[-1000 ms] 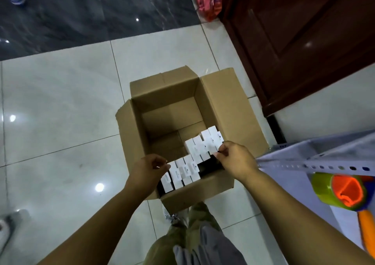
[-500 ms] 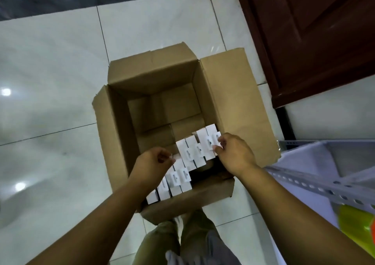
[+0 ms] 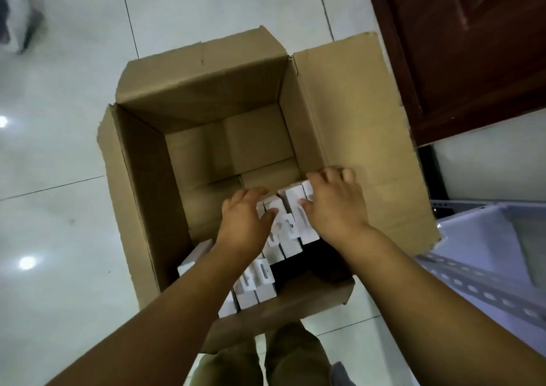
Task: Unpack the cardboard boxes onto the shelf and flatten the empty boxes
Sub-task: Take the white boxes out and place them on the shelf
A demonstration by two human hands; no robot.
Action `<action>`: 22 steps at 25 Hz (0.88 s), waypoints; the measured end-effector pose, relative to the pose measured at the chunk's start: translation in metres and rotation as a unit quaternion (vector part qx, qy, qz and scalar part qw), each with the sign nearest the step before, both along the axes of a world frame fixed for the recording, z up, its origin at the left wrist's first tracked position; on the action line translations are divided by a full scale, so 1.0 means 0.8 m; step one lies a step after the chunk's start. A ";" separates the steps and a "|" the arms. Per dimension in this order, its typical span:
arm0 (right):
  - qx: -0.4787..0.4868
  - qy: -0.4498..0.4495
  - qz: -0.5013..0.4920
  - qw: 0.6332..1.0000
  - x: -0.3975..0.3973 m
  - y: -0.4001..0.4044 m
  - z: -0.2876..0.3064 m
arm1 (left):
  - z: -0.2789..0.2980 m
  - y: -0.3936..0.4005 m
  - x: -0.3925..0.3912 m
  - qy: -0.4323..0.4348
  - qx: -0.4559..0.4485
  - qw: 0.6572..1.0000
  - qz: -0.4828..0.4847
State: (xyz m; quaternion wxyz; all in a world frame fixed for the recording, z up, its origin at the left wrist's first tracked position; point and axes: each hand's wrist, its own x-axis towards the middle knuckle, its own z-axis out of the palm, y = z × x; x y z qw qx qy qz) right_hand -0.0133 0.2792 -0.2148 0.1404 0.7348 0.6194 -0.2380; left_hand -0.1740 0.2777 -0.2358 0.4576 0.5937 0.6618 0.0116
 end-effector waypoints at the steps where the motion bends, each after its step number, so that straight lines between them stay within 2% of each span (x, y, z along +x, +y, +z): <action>1: 0.001 -0.016 0.010 1.000 -0.003 0.000 -0.002 | -0.005 0.001 0.003 0.002 0.000 1.000 -0.019; 5: -0.006 -0.039 0.021 0.999 -0.016 0.000 -0.014 | -0.032 -0.002 0.007 -0.009 0.003 0.997 -0.076; 15: -0.041 -0.001 -0.009 0.999 -0.042 0.001 -0.017 | -0.029 -0.006 -0.012 -0.024 -0.025 0.999 -0.010; 18: -0.047 -0.022 -0.021 0.998 -0.044 0.009 -0.020 | -0.028 -0.007 -0.013 -0.027 -0.027 0.999 -0.003; 22: -0.073 -0.064 0.011 0.995 -0.045 0.014 -0.028 | -0.029 -0.008 -0.012 -0.031 -0.035 0.999 0.002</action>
